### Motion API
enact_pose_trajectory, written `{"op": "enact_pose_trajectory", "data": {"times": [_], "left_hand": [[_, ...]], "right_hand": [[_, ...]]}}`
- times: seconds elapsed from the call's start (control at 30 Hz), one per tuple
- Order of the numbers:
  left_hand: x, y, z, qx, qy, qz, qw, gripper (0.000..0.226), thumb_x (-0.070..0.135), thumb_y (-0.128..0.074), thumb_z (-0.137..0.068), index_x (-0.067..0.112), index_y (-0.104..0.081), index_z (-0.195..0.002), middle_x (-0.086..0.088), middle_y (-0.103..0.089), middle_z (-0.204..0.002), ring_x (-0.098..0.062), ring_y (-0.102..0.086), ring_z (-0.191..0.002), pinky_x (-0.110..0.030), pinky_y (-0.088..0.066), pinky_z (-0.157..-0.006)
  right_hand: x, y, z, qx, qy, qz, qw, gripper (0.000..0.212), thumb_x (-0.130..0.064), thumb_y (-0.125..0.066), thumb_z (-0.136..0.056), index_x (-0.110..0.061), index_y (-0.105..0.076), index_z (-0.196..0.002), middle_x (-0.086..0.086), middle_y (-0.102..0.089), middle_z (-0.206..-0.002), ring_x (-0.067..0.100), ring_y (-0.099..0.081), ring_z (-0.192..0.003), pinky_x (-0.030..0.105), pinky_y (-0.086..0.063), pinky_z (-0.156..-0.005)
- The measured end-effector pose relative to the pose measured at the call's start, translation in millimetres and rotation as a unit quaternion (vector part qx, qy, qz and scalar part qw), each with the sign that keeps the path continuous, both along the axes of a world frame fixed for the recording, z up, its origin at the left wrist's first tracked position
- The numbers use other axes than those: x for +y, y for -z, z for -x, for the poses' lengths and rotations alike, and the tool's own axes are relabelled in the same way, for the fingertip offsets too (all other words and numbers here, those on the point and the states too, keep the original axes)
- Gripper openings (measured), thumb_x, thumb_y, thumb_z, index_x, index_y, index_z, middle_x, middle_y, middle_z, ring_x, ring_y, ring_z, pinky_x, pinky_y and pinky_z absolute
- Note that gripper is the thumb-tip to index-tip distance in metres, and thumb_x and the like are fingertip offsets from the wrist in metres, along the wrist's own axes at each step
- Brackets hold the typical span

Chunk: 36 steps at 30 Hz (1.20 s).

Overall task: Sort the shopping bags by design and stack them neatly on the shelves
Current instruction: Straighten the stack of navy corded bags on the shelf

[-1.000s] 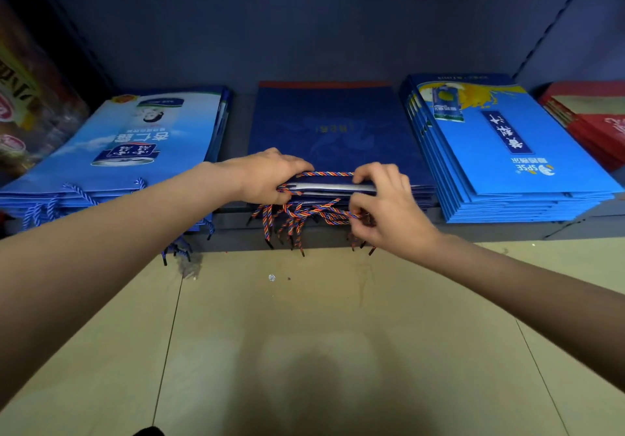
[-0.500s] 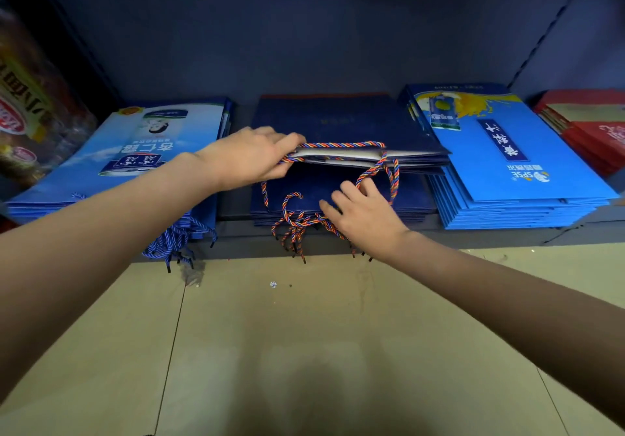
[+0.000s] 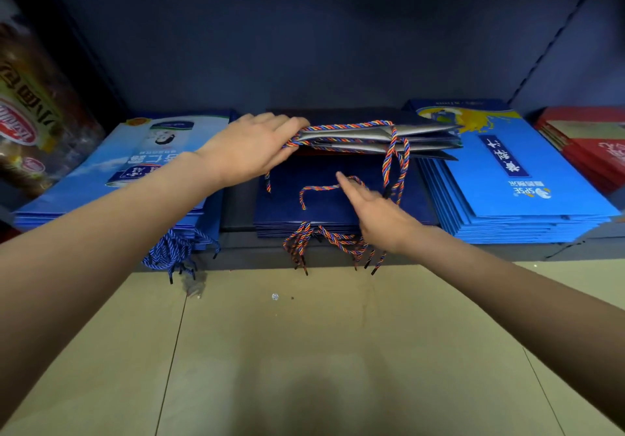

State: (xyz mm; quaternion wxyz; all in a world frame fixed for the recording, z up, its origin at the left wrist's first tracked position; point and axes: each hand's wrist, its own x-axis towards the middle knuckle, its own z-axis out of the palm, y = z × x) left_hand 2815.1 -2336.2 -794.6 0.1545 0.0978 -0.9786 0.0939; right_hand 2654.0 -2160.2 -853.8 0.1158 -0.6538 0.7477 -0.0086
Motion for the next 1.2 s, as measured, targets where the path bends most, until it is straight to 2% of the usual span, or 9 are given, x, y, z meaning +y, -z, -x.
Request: {"op": "enact_pose_trajectory", "data": {"times": [0.13,0.27,0.4,0.53,0.63,0.8,0.9,1.0,1.2], "left_hand": [[1,1,-1,-0.014,0.002,0.007,1.0,0.057,0.038,-0.026,-0.091,0.001,-0.052,-0.125,-0.02,-0.063,-0.103,-0.039,-0.061,-0.088,-0.048,-0.05,-0.072],[-1,-4,0,-0.019,-0.011,0.0,1.0,0.053,0.036,-0.028,-0.094,0.002,-0.049,-0.129,-0.019,-0.062,-0.109,-0.038,-0.059,-0.094,-0.047,-0.048,-0.076],[2,-2,-1,-0.033,-0.003,-0.019,0.999,0.054,0.038,-0.027,-0.092,0.003,-0.049,-0.126,-0.019,-0.063,-0.105,-0.038,-0.059,-0.09,-0.048,-0.052,-0.074],[8,16,-7,-0.048,0.006,0.018,0.999,0.041,0.033,-0.033,-0.091,0.008,-0.047,-0.121,-0.015,-0.064,-0.097,-0.035,-0.061,-0.081,-0.042,-0.052,-0.063],[16,29,-11,-0.068,0.0,0.026,0.997,0.048,0.032,-0.035,-0.089,0.004,-0.055,-0.122,-0.014,-0.065,-0.106,-0.033,-0.064,-0.086,-0.039,-0.052,-0.064],[30,56,-17,-0.115,-0.033,0.038,0.992,0.053,0.036,-0.034,-0.091,0.007,-0.054,-0.13,-0.012,-0.062,-0.119,-0.033,-0.06,-0.101,-0.043,-0.051,-0.073],[36,72,-17,-0.155,-0.038,0.098,0.982,0.052,0.035,-0.049,-0.089,0.008,-0.052,-0.134,-0.011,-0.06,-0.124,-0.033,-0.058,-0.106,-0.046,-0.05,-0.078],[43,78,-13,-0.168,-0.073,0.068,0.981,0.065,0.034,-0.069,-0.082,0.008,-0.048,-0.137,-0.012,-0.056,-0.131,-0.034,-0.056,-0.113,-0.048,-0.048,-0.084],[51,76,-5,-0.248,-0.095,0.007,0.964,0.075,0.052,-0.035,-0.096,0.023,0.007,-0.151,-0.003,-0.004,-0.158,-0.026,-0.014,-0.141,-0.044,-0.025,-0.108]], "right_hand": [[-8,-4,-4,0.158,0.01,0.052,0.986,0.085,0.002,-0.043,-0.083,-0.011,0.008,-0.15,0.014,-0.043,-0.138,0.031,-0.054,-0.106,0.032,-0.037,-0.062],[-2,6,3,0.237,-0.047,0.066,0.968,0.085,-0.015,-0.056,-0.086,-0.005,-0.001,-0.15,0.019,-0.029,-0.149,0.037,-0.051,-0.114,0.037,-0.048,-0.082],[8,10,9,0.186,0.052,-0.093,0.977,0.071,-0.047,-0.031,-0.099,-0.012,0.003,-0.151,0.015,-0.02,-0.153,0.036,-0.027,-0.135,0.044,-0.029,-0.105],[18,9,-2,0.182,-0.033,0.022,0.983,0.062,-0.031,-0.048,-0.094,0.002,-0.03,-0.143,0.025,-0.041,-0.139,0.04,-0.045,-0.121,0.045,-0.044,-0.097],[43,15,-13,0.143,-0.142,0.11,0.973,0.033,-0.018,-0.057,-0.076,-0.007,-0.068,-0.105,0.015,-0.067,-0.105,0.03,-0.064,-0.086,0.035,-0.057,-0.065],[61,-9,-10,0.095,-0.173,0.253,0.947,0.027,-0.017,-0.041,-0.087,-0.009,-0.066,-0.079,0.004,-0.059,-0.072,0.025,-0.055,-0.068,0.033,-0.048,-0.057],[49,-21,11,0.054,-0.033,0.308,0.949,0.028,-0.027,-0.051,-0.088,-0.005,-0.065,-0.1,0.01,-0.057,-0.091,0.03,-0.051,-0.083,0.039,-0.047,-0.071],[39,-9,28,0.071,0.076,0.157,0.982,0.056,-0.042,-0.064,-0.084,-0.012,-0.05,-0.129,0.012,-0.044,-0.122,0.032,-0.04,-0.11,0.043,-0.036,-0.089],[40,12,41,0.143,0.06,0.023,0.988,0.074,-0.041,-0.061,-0.085,-0.024,-0.021,-0.146,0.006,-0.027,-0.141,0.028,-0.027,-0.127,0.042,-0.026,-0.103]]}}
